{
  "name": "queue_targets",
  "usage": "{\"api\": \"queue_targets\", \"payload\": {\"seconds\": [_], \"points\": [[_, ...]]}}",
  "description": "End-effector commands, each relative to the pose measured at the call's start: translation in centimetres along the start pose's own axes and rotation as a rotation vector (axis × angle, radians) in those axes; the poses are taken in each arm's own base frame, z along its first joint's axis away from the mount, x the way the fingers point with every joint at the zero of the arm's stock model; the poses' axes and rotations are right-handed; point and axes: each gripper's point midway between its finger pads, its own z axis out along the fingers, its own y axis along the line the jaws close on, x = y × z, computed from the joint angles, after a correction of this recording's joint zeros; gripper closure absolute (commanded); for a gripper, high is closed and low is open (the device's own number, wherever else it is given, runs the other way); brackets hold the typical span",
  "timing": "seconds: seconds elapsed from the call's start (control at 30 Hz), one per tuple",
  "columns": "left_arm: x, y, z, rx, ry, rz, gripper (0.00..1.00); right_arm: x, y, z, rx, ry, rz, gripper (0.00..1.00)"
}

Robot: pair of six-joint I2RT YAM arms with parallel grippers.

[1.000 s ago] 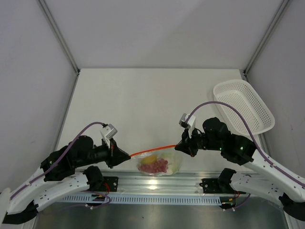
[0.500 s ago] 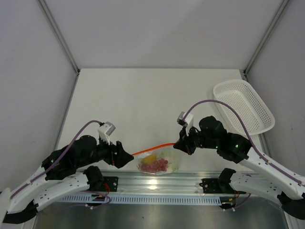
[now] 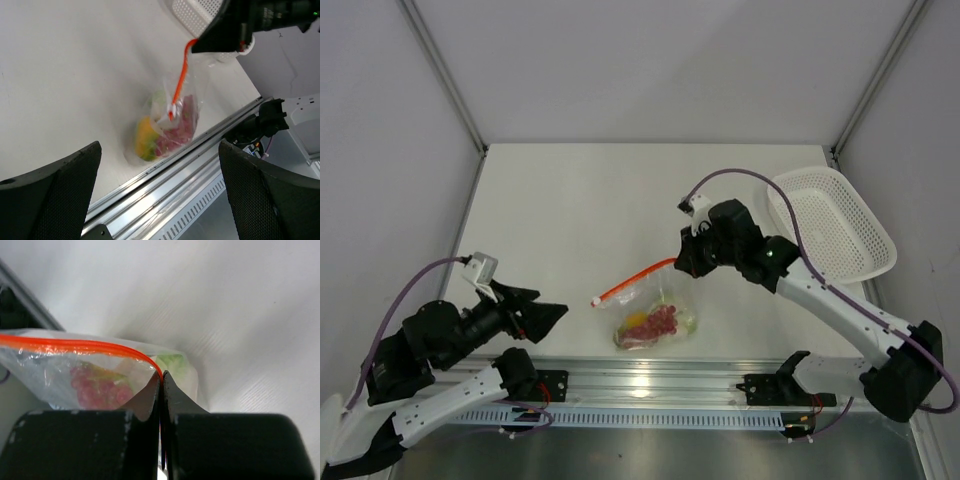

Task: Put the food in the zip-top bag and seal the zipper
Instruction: Place the zipper food storage bag at the center of the board.

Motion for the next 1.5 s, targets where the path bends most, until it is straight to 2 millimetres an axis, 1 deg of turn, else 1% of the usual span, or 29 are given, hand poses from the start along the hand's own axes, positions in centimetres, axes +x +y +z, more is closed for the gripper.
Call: {"api": "queue_targets", "payload": {"seconds": [0.0,0.03,0.07,0.1,0.13,0.2,0.23,0.27,0.3,0.33,0.37,0.43,0.47,0.53,0.57,0.63,0.67,0.77,0.9,0.97,1.07,1.1,1.17,1.2,1.3,1.37,1.4,1.43,1.47], "points": [[-1.2,-1.2,-0.4,0.071,-0.053,0.025,0.01,-6.0,-2.5,0.7,0.031,-0.147,0.097,1.00],[-1.3,-1.3,-0.6,0.082,-0.055,0.029,0.00,-6.5,-2.9,1.8,0.020,-0.132,0.110,1.00],[-1.1,-1.4,-0.5,0.088,-0.048,0.030,0.01,-7.0,-3.5,2.3,0.028,-0.134,0.120,1.00],[-0.9,-1.6,-0.4,0.094,-0.039,0.032,0.01,-7.6,-4.6,2.7,0.046,-0.144,0.136,1.00],[-0.7,-1.7,-0.2,0.099,-0.029,0.034,0.01,-8.3,-5.3,4.0,0.044,-0.129,0.149,1.00],[-0.4,-2.4,0.2,0.136,-0.017,0.041,0.01,-9.0,-6.9,5.3,0.065,-0.117,0.193,1.00],[-0.1,-2.5,0.6,0.142,-0.004,0.052,0.01,-10.6,-8.1,5.2,0.083,-0.131,0.217,1.00],[0.0,-2.8,0.8,0.152,-0.002,0.055,0.00,-10.0,-9.7,7.1,0.103,-0.088,0.250,1.00],[0.3,-3.0,1.0,0.162,0.011,0.058,0.01,-10.2,-10.5,7.7,0.115,-0.081,0.281,1.00],[0.4,-3.0,1.2,0.165,0.016,0.062,0.00,-10.5,-11.9,8.0,0.136,-0.078,0.308,1.00],[0.6,-3.1,1.3,0.168,0.023,0.063,0.01,-10.6,-13.3,9.5,0.147,-0.062,0.331,1.00],[1.0,-3.4,1.5,0.183,0.038,0.062,0.00,-10.7,-15.2,10.5,0.173,-0.054,0.395,1.00],[1.2,-3.4,1.5,0.191,0.039,0.058,0.00,-10.6,-16.8,11.5,0.167,-0.046,0.434,1.00],[1.5,-3.5,1.4,0.203,0.047,0.056,0.00,-10.8,-18.7,12.3,0.166,-0.059,0.499,1.00],[1.8,-3.3,1.4,0.201,0.048,0.053,0.01,-10.5,-19.6,13.3,0.171,-0.051,0.523,1.00],[2.0,-3.1,1.3,0.197,0.049,0.052,0.01,-10.3,-20.9,14.1,0.182,-0.051,0.568,1.00],[2.1,-2.9,1.3,0.193,0.046,0.052,0.00,-10.0,-21.7,15.0,0.192,-0.047,0.590,1.00],[2.3,-2.8,1.5,0.190,0.051,0.048,0.00,-9.2,-22.9,16.2,0.222,-0.041,0.615,1.00],[2.4,-3.1,2.0,0.196,0.062,0.054,0.01,-6.1,-24.3,17.9,0.264,-0.007,0.656,0.94],[2.1,-3.3,2.1,0.196,0.058,0.061,0.01,-5.2,-24.5,18.4,0.270,-0.006,0.666,0.92],[1.9,-3.4,2.3,0.189,0.061,0.066,0.01,-4.4,-24.7,18.7,0.284,-0.006,0.655,0.84],[2.0,-3.4,2.4,0.189,0.064,0.064,0.00,-4.2,-24.6,18.6,0.293,0.005,0.640,0.78],[2.1,-3.5,2.4,0.191,0.070,0.058,0.01,-4.7,-24.8,18.1,0.324,-0.005,0.613,0.68],[2.0,-3.5,2.4,0.192,0.069,0.055,0.00,-4.9,-24.8,17.8,0.334,-0.008,0.598,0.59],[2.5,-3.4,2.5,0.186,0.081,0.043,0.00,-6.1,-24.8,16.3,0.375,-0.031,0.572,0.41],[2.7,-3.2,2.5,0.186,0.082,0.034,0.01,-6.9,-24.2,15.0,0.391,-0.038,0.543,0.33],[2.7,-3.2,2.4,0.186,0.081,0.029,0.01,-7.0,-24.4,14.5,0.417,-0.043,0.534,0.04],[2.8,-3.2,2.4,0.187,0.080,0.026,0.01,-7.4,-24.1,14.0,0.428,-0.047,0.514,0.01],[3.1,-3.0,2.5,0.184,0.085,0.017,0.01,-7.8,-23.5,12.8,0.441,-0.052,0.498,0.00]]}}
